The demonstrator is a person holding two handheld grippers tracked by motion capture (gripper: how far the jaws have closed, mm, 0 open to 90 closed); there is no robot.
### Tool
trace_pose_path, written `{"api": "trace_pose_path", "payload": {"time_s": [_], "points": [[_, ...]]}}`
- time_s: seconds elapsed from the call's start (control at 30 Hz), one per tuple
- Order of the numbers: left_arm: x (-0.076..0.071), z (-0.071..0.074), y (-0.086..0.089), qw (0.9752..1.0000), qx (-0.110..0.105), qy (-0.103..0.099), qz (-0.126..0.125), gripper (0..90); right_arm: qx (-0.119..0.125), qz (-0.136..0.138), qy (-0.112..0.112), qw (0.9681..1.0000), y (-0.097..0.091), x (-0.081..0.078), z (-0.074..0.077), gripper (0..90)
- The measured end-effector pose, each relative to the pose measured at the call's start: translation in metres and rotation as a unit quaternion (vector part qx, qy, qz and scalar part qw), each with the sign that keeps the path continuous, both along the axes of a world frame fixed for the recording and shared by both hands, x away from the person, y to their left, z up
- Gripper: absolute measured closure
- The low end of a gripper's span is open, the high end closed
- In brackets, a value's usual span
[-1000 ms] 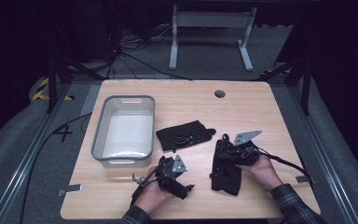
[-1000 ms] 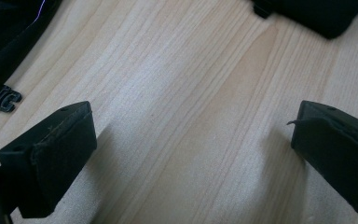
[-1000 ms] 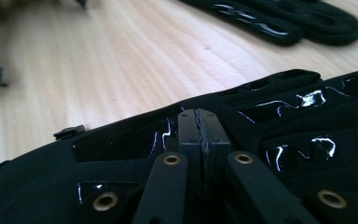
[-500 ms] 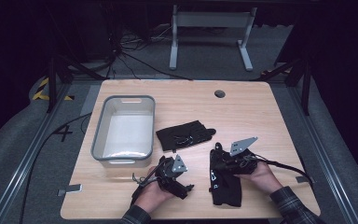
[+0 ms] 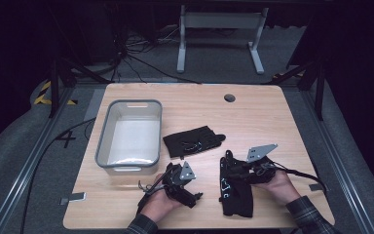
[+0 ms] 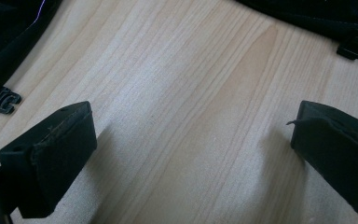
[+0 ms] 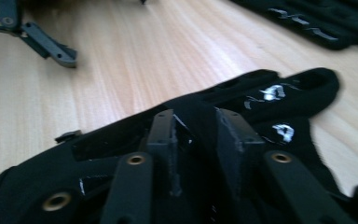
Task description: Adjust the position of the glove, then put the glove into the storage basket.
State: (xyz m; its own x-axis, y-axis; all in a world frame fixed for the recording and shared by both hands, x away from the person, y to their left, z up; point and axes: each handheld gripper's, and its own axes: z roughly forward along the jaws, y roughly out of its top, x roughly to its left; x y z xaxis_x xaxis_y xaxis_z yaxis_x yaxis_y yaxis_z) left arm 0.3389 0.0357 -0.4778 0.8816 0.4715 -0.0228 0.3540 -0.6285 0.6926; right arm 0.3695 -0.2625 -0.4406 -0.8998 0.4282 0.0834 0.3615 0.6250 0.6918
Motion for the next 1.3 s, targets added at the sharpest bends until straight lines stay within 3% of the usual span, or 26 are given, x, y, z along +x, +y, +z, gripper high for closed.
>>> {"api": "trace_pose_path", "payload": {"time_s": [0.17, 0.3, 0.6, 0.67, 0.83, 0.97, 1.1, 1.3], "points": [[0.0, 0.0, 0.0, 1.0, 0.0, 0.0, -0.001, 0.3, -0.008, -0.028, -0.018, 0.9994, -0.009, -0.004, 0.004, 55.6], [0.0, 0.0, 0.0, 1.0, 0.0, 0.0, 0.0, 0.3, -0.008, -0.066, -0.024, 0.9975, -0.029, -0.005, 0.003, 46.7], [0.001, 0.002, 0.002, 1.0, 0.003, -0.004, 0.005, 4.7, -0.029, -0.135, -0.035, 0.9899, -0.071, -0.017, -0.005, 35.1], [0.001, 0.003, 0.003, 1.0, 0.003, 0.0, 0.007, 6.6, -0.045, -0.151, -0.048, 0.9864, -0.079, -0.021, -0.008, 32.6], [0.002, 0.005, 0.004, 0.9999, 0.003, -0.002, 0.012, 12.0, -0.046, -0.171, -0.052, 0.9828, -0.091, -0.027, -0.014, 28.9], [0.005, 0.011, 0.005, 0.9997, 0.01, -0.006, 0.023, 15.6, -0.038, -0.176, -0.046, 0.9826, -0.098, -0.029, -0.019, 25.9], [0.011, 0.02, 0.004, 0.9995, 0.003, -0.013, 0.03, 24.5, -0.024, -0.177, -0.051, 0.9826, -0.102, -0.031, -0.022, 23.0], [0.024, 0.035, -0.003, 0.9991, 0.007, -0.005, 0.042, 53.7, -0.006, -0.173, -0.063, 0.9829, -0.107, -0.032, -0.027, 19.0]]}}
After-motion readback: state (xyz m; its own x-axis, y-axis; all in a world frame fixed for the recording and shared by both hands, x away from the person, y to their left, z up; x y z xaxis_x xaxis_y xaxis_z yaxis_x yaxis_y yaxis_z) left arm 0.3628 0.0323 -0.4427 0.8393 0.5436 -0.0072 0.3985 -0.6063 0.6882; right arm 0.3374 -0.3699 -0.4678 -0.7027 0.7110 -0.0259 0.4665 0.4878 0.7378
